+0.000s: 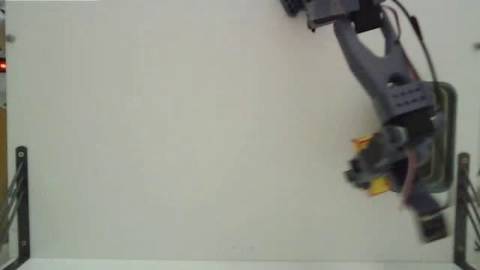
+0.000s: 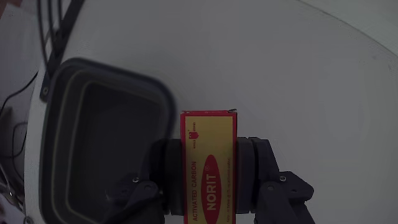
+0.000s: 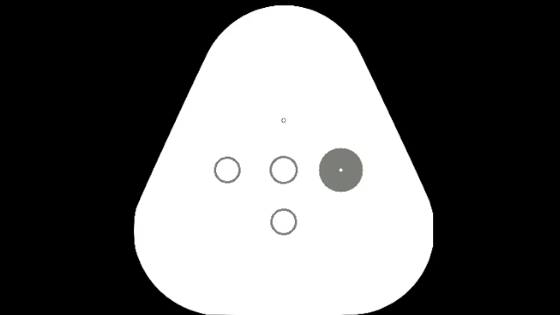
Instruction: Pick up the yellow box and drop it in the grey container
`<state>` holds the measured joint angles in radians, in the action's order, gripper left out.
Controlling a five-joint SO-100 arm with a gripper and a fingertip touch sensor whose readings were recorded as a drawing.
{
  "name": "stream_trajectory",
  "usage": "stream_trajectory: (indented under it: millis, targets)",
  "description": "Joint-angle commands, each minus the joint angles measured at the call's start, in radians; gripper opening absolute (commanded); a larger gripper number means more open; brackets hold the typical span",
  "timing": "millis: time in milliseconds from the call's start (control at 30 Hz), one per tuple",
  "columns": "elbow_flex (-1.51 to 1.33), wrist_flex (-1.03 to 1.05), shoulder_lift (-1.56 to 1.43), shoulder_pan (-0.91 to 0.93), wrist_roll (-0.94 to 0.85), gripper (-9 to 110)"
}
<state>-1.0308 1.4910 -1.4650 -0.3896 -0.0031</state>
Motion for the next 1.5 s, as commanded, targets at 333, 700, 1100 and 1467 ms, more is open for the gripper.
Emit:
stream_trajectory:
  millis: [333,700,1100,1467]
  targets:
    - [-0.089,-0.051,-0.144,-0.202,0.003,39]
    - [-0.119,-0.065,-0.16,-0.263,0.003,39]
    - [-0.119,-0.065,-0.16,-0.263,0.003,39]
    - [-0.119,-0.065,-0.16,-0.263,0.003,39]
